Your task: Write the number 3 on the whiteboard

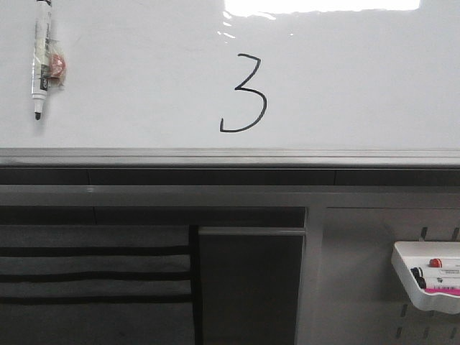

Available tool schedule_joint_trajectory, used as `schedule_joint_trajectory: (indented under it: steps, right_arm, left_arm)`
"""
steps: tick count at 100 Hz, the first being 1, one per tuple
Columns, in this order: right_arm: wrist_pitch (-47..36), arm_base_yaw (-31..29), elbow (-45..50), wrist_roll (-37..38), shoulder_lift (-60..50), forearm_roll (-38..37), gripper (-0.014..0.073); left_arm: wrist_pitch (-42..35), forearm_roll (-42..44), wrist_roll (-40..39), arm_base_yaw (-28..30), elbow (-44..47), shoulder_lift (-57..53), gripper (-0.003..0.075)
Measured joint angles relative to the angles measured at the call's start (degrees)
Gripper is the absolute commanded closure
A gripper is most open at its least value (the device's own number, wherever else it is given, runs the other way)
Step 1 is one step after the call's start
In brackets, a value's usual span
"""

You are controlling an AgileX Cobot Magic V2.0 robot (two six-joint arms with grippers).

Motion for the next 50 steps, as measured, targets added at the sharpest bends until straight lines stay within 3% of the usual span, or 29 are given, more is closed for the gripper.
schedule_joint_trajectory:
  steps: [19,50]
  right_arm:
    - [-5.0,0.0,0.0,12.1,-0.1,-14.2,0.0663]
    - [-5.8,0.0,0.0,14.1,-0.1,-15.7,0.0663]
  left_arm:
    - [0.0,0.0,0.0,0.0,0.0,0.0,0.0741]
    - [0.0,0.0,-0.1,0.0,0.0,0.0,0.0741]
